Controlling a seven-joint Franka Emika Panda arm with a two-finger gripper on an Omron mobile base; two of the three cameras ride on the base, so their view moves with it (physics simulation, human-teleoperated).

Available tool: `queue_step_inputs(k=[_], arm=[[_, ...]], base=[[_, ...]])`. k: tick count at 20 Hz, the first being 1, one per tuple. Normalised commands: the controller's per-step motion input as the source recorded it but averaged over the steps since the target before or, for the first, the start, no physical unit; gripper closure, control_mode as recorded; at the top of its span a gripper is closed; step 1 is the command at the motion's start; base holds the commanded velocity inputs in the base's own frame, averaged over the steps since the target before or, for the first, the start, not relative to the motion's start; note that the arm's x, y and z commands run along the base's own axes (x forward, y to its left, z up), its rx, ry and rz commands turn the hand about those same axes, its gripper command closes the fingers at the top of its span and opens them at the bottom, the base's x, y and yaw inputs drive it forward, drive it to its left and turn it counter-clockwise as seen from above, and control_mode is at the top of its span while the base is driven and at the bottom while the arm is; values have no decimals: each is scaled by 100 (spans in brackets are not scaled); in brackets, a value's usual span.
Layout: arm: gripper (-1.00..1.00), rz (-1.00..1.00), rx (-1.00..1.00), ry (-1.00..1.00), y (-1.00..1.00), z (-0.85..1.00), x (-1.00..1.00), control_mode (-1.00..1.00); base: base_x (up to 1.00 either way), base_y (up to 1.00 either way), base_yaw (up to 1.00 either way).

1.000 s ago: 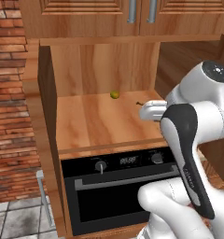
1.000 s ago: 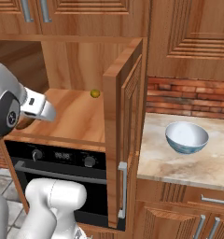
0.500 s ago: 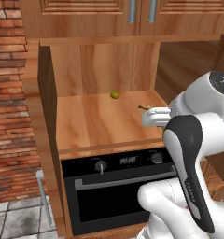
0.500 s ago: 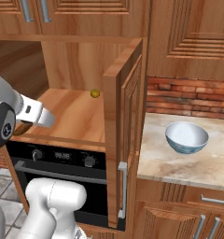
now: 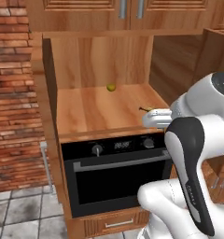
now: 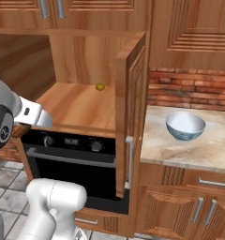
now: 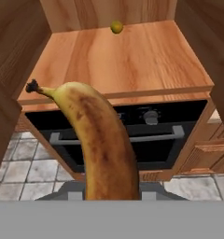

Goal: Pick the banana from the cabinet and place it in the bowl. Then pick the bowl and place it in the sink. Then turn on the sink facuet.

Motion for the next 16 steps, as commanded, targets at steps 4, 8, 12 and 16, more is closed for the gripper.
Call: queue_step_inputs(k=[4,8,12,16], arm=[[100,0,0,0,0,0,0,100],[100,0,0,0,0,0,0,100],[100,0,0,0,0,0,0,100],[100,0,0,0,0,0,0,100]], base=[[-84,0,0],[-64,0,0],[-53,-3,0],[-60,-48,0]])
